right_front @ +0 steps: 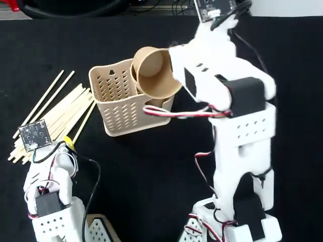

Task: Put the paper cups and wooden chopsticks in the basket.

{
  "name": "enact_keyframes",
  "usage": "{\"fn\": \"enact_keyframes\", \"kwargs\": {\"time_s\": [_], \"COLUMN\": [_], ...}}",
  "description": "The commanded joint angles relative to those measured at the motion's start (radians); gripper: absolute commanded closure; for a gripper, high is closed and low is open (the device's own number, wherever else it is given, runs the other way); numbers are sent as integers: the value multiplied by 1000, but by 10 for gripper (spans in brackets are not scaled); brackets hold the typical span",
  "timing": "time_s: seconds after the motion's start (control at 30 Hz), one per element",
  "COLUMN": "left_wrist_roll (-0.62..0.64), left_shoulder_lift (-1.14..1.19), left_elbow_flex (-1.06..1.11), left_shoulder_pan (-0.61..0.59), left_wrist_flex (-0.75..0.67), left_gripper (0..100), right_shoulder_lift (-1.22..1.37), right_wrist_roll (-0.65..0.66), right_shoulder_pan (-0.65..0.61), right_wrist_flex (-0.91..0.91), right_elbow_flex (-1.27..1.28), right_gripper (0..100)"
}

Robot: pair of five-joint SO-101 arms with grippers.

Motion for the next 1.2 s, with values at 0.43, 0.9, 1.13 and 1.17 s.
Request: {"fn": "enact_keyframes", "kwargs": {"time_s": [0.43,0.9,1.13,1.17], "left_wrist_roll": [-6,-6,-6,-6], "left_shoulder_lift": [-3,-3,-3,-3], "left_elbow_flex": [-4,-4,-4,-4], "left_shoulder_pan": [10,10,8,8], "left_wrist_flex": [-17,-17,-15,-15], "left_gripper": [873,873,873,873], "right_shoulder_lift": [-7,-93,-102,-96], "right_wrist_roll": [12,295,288,288], "right_shoulder_pan": [-121,-94,-71,-69], "right_wrist_flex": [-275,221,173,157], "right_elbow_flex": [96,-136,-131,-122], "right_gripper": [772,772,772,772]}}
